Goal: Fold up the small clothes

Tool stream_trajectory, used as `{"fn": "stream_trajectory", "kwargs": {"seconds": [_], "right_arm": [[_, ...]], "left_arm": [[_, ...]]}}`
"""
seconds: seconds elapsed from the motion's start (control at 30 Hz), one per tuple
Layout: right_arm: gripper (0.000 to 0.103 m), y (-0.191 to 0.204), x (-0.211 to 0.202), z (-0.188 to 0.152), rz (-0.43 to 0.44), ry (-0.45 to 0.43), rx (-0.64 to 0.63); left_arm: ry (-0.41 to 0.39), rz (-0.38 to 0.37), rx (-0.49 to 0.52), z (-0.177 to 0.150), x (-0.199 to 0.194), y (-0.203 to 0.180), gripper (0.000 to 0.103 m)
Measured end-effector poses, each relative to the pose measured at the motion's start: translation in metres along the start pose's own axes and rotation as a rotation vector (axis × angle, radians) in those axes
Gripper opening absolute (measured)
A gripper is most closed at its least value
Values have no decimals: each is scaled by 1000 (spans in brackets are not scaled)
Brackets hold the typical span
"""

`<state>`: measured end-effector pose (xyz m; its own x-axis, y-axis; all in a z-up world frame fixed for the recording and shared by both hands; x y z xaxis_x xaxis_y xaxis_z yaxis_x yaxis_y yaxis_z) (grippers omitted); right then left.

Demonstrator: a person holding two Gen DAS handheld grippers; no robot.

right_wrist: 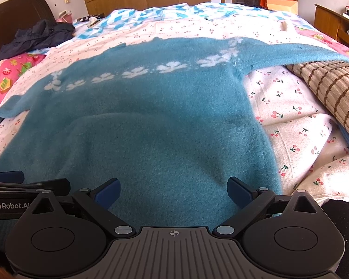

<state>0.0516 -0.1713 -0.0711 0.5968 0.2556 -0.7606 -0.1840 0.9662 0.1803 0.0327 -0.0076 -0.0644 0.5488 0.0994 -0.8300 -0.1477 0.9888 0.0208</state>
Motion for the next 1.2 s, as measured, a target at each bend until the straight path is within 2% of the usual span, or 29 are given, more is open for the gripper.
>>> {"fn": "stream_trajectory", "kwargs": {"seconds": [0.43, 0.63, 0.77, 0.83, 1.0, 1.2], "right_arm": [[98, -5, -3, 5, -1, -23, 16], [91, -14, -5, 13, -5, -40, 45], [90, -28, -10, 23, -13, -79, 64], [86, -38, -14, 33, -17, -105, 79], [84, -92, -36, 76, -65, -219, 180], [83, -195, -59, 120, -161, -332, 367]], "left_arm": [[-27, -10, 28, 7, -3, -6, 102], [-63, -38, 69, 21, -6, -21, 102], [-85, -56, 92, 33, -7, -33, 102], [-97, -59, 109, 40, -7, -39, 103], [-132, -82, 140, 61, -10, -60, 103], [-192, -133, 163, 95, -13, -97, 103]]}}
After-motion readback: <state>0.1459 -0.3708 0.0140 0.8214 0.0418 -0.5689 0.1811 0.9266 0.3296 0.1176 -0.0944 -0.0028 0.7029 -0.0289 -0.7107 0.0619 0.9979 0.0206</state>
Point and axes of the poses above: each gripper's, at about its wrist camera, not at the fingertips, and x roughly the way its jaws point, y to its left, z to its top, the point moved 8 cm from there along x, roughly the way its jaws point, and after that the axes turned 6 degrees about z, right-handed, at the moved point
